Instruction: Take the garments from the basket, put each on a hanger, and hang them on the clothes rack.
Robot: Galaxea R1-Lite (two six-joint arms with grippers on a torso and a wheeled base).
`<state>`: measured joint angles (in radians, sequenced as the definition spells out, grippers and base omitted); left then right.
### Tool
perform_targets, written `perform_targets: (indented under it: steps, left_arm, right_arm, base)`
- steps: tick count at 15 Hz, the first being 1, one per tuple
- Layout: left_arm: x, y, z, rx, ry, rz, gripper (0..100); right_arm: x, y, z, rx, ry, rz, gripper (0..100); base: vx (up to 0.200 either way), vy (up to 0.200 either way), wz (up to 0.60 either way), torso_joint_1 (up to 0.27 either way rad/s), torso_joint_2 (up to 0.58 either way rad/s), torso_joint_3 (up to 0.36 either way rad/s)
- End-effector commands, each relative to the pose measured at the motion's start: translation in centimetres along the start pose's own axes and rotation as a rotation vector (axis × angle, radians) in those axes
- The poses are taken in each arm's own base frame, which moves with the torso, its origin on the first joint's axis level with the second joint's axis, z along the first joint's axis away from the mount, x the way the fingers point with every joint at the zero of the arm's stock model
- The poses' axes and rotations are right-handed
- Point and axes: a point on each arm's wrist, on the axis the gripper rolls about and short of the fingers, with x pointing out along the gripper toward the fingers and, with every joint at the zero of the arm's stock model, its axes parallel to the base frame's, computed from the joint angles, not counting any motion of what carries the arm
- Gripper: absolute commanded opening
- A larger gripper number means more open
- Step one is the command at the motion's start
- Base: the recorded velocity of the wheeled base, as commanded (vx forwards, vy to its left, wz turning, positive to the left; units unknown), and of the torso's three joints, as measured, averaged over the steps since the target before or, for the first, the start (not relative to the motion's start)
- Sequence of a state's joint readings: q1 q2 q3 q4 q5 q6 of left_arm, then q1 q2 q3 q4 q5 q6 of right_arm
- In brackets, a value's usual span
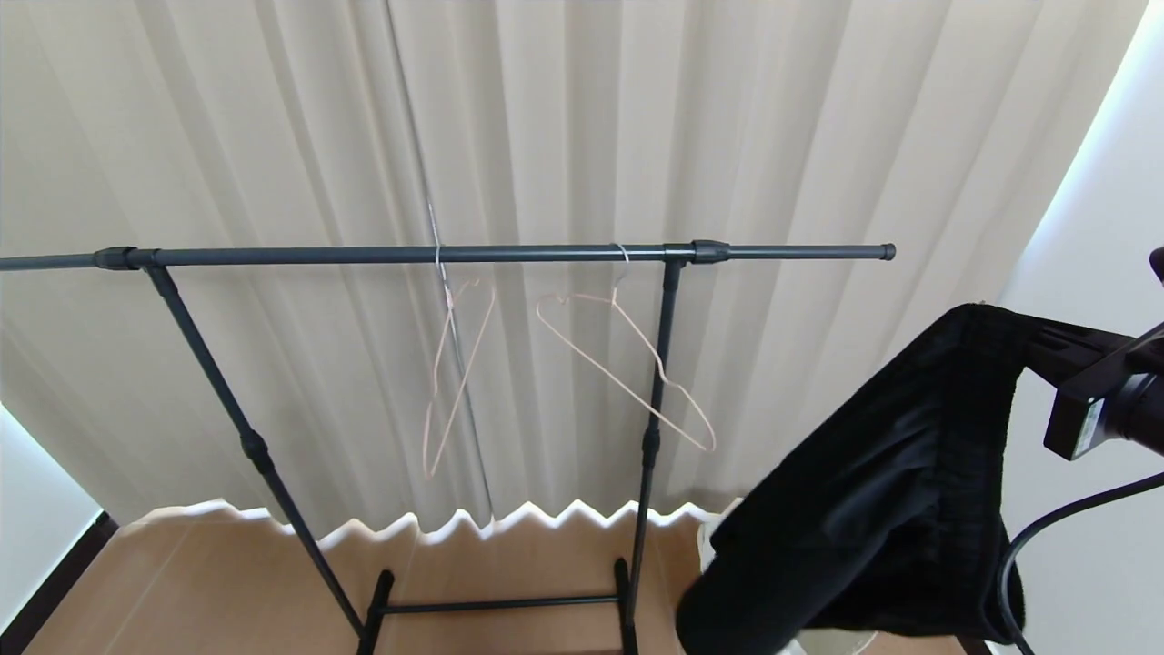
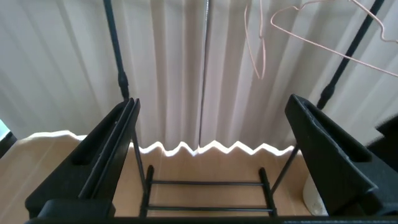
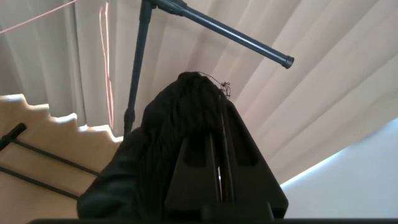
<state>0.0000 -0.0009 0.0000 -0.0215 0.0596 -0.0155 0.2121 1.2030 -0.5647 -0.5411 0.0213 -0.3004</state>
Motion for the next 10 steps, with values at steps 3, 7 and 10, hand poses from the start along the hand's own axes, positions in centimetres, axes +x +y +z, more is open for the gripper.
perform_targets:
  steps: [3,7,10]
  left_arm:
    - [0.01,0.0,0.0,0.0,0.001,0.0,100]
    - [0.01,0.0,0.0,0.0,0.001,0.0,100]
    - [0.01,0.0,0.02,-0.001,-0.001,0.0,100]
  right_arm:
    - [0.02,-0.32,-0.12,0.0,0.006,-0.017,0]
    - [0.02,-0.29,-0.11,0.0,0.006,-0.016,0]
    - [0.07,-0.24,-0.39,-0.003,0.019,-0.015,0]
  base:
    - [0.0,0.2,0.0,0.014,0.0,-0.001]
    - [0.0,0.2,0.0,0.007,0.0,0.004]
    - [0.0,0.133,0.0,0.005,0.0,0.0]
